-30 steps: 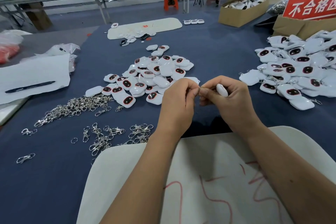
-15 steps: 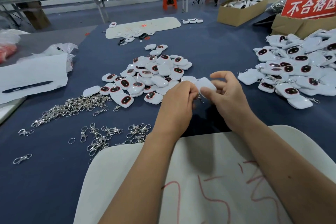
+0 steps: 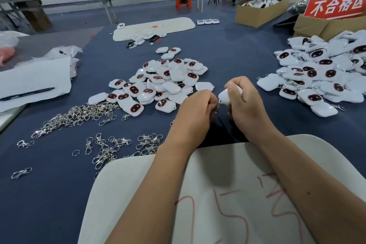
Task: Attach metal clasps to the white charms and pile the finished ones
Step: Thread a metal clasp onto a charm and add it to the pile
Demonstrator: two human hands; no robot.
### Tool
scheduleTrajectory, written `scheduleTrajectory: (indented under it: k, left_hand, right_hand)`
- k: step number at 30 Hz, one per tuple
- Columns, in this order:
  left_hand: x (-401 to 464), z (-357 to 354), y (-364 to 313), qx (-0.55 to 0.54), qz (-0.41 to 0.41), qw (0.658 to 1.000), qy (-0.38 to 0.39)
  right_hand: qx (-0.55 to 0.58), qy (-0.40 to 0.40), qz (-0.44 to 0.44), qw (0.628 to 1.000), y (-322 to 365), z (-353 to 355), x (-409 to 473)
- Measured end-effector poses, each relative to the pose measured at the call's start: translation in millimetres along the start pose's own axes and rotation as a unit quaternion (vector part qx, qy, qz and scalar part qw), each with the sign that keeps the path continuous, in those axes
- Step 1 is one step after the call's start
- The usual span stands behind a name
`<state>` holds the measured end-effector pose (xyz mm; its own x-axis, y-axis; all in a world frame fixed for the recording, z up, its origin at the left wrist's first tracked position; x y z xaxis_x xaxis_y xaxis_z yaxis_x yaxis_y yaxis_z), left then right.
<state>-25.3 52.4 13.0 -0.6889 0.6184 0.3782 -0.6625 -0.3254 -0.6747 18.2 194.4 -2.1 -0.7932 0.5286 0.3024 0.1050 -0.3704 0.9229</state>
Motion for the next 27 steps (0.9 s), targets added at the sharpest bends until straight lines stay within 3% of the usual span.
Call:
scheduleTrajectory:
  k: [4,20,24,27]
  left_hand:
    - [-0.9,0.3,-2.5,0.004,-0.004,1.0,0.006]
    - [-4.5,-4.1,-7.0,0.054,0.014,0.998,-0.011]
    - [-2.6,-6.6,-8.9,0.096,0.002,0.995,-0.019]
    - [-2.3,-7.7,-8.6,0.063,0.01,0.997,-0.042]
  right_hand:
    - [-0.059,-0.002,0.032,0.998,1.0,-0.6,0.0]
    - [-0.119,-0.029,0.057,0.991,8.2,1.7,-3.2]
    - [-0.111,-0.035,0.046,0.992,7.9,1.9,-4.0]
    - [-0.066,-0.045,0.019,0.997,6.5,3.2,-3.3]
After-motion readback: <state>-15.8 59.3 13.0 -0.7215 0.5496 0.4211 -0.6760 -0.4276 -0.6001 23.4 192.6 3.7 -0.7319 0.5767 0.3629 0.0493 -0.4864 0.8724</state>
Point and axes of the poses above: each hand's wrist, its own x-axis towards the middle knuckle, its own z-axis out of the back of the hand, y = z × x, the point moved 5 cm from there along x, towards the middle knuckle, and after that the axes turned 1 degree about y, right-handed, at the moved point
